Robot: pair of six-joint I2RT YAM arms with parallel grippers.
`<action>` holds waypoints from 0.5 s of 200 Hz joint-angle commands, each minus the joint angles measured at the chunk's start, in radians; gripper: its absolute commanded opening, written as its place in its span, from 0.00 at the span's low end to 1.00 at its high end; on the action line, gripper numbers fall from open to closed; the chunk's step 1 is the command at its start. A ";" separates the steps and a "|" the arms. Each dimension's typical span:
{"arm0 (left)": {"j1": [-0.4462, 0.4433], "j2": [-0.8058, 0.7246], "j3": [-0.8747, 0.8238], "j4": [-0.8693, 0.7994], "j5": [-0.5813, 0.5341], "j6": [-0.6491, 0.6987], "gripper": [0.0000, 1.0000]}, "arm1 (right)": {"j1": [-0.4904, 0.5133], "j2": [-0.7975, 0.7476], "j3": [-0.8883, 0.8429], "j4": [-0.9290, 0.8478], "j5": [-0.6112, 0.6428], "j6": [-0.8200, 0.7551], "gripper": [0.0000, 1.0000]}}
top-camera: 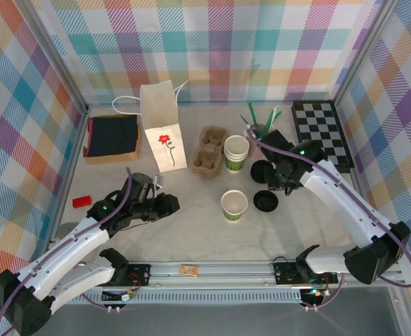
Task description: Pack the takeout coffee
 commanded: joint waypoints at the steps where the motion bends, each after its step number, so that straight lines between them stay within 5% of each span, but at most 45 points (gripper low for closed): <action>1: 0.013 0.000 0.026 -0.030 0.004 0.027 0.28 | -0.020 0.029 -0.137 0.129 -0.132 -0.031 0.38; 100: 0.015 -0.020 0.003 -0.035 -0.003 0.028 0.28 | -0.036 0.244 -0.269 0.412 -0.281 -0.101 0.32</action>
